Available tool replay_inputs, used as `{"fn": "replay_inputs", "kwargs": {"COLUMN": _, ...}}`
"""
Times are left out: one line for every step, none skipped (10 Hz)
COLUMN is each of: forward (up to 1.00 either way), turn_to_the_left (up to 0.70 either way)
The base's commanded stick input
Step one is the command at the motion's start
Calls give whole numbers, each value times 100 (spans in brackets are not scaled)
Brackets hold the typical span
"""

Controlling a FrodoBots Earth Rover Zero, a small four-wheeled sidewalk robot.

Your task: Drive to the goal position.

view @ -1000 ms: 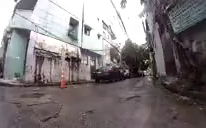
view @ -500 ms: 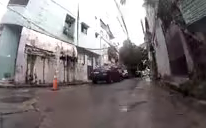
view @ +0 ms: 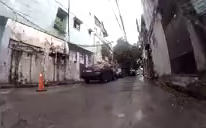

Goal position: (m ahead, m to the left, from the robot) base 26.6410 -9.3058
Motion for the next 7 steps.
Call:
{"fn": "replay_inputs", "kwargs": {"forward": 99, "turn_to_the_left": -39}}
{"fn": "replay_inputs", "kwargs": {"forward": 99, "turn_to_the_left": -9}}
{"fn": "replay_inputs", "kwargs": {"forward": 99, "turn_to_the_left": 0}}
{"fn": "replay_inputs", "kwargs": {"forward": 99, "turn_to_the_left": 0}}
{"fn": "replay_inputs", "kwargs": {"forward": 99, "turn_to_the_left": 0}}
{"fn": "replay_inputs", "kwargs": {"forward": 99, "turn_to_the_left": 0}}
{"fn": "replay_inputs", "kwargs": {"forward": 99, "turn_to_the_left": 0}}
